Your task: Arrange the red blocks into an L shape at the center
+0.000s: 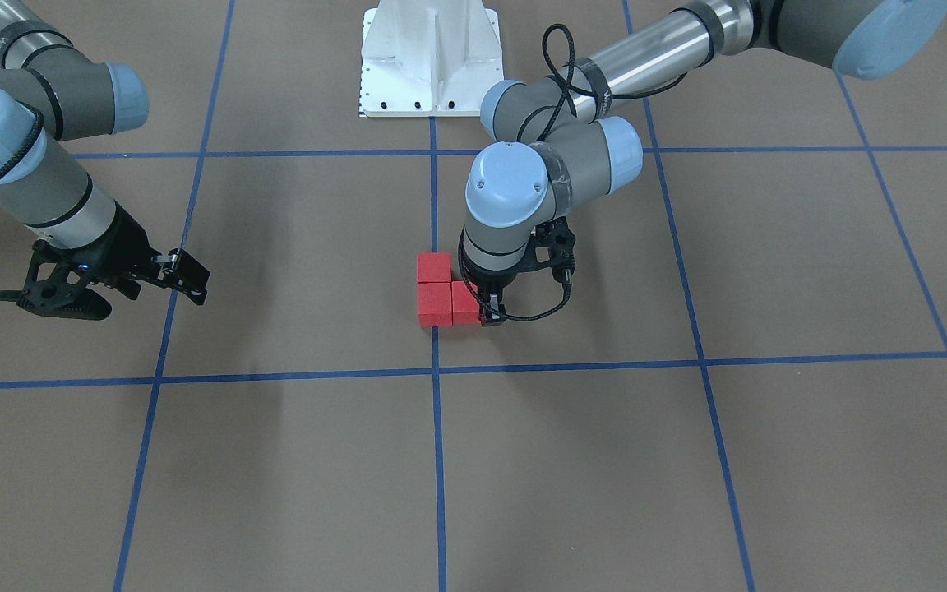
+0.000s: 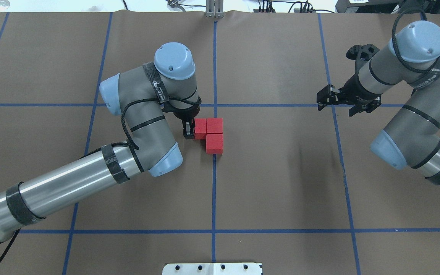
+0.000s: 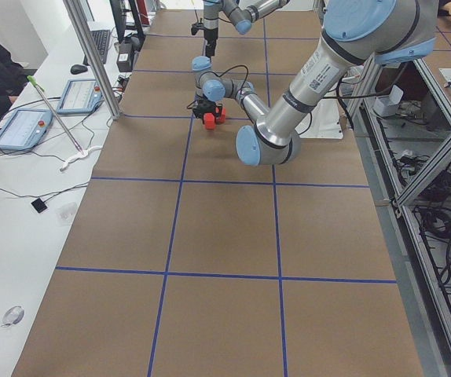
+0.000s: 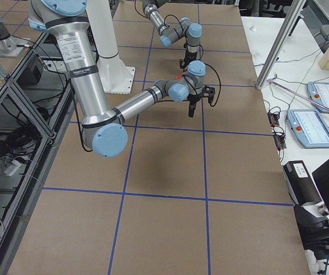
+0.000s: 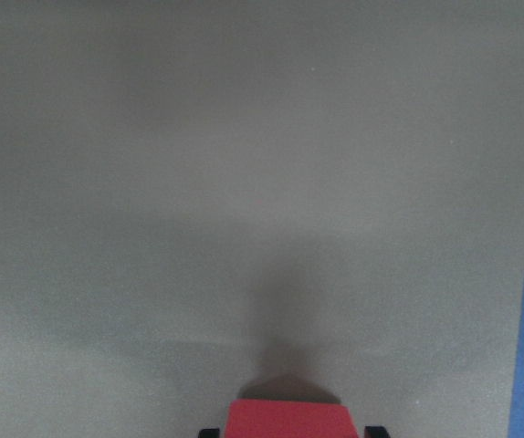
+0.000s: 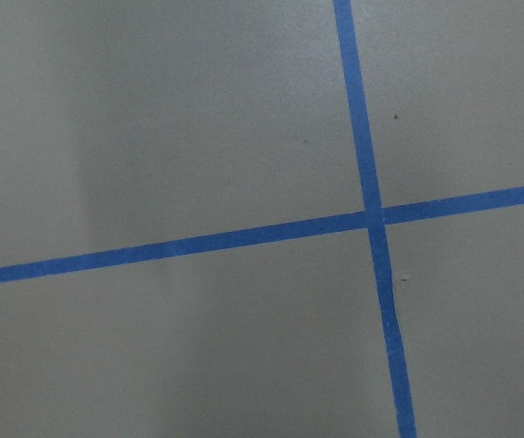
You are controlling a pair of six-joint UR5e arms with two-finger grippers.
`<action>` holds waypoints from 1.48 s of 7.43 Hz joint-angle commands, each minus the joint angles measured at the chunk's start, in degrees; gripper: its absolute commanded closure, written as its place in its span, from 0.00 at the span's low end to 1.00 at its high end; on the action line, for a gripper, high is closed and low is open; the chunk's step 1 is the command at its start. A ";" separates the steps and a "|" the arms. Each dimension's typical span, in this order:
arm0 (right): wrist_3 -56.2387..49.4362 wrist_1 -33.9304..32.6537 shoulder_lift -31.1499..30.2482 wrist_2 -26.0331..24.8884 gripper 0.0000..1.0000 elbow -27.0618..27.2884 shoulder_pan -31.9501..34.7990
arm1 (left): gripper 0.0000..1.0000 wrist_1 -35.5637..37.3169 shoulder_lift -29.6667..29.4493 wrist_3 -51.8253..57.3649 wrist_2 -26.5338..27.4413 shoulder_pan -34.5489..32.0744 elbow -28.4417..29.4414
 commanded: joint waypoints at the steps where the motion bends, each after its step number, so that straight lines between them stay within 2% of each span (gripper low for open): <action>1: 0.09 0.00 0.00 0.00 0.01 0.00 0.00 | 0.00 -1.20 0.02 0.24 -0.12 -0.08 0.07; 4: 0.09 0.00 0.09 0.00 0.01 0.18 0.00 | 0.00 -0.59 0.11 0.23 -0.64 -0.25 -0.98; 5: 0.09 0.00 0.09 0.00 0.01 0.18 0.00 | 0.00 -0.33 0.63 2.41 -3.34 -1.12 -3.07; 6: 0.00 0.00 -0.35 0.00 0.01 0.70 0.17 | 0.00 1.33 3.33 7.04 -6.50 -3.31 -8.23; 7: 0.00 0.00 -0.70 0.00 0.01 0.88 0.61 | 0.00 2.04 10.67 15.79 -8.45 -4.03 -18.46; 8: -0.78 0.00 -2.18 0.00 0.01 1.23 2.18 | 0.00 2.05 20.49 26.58 -8.56 -4.82 -29.09; 10: -5.85 0.00 -5.61 0.87 0.01 1.58 7.53 | 0.00 1.87 37.38 52.38 -8.64 -9.64 -41.88; 11: -14.94 -0.26 -8.32 2.36 0.01 1.49 11.39 | 0.00 1.43 45.64 69.76 -8.82 -13.83 -45.77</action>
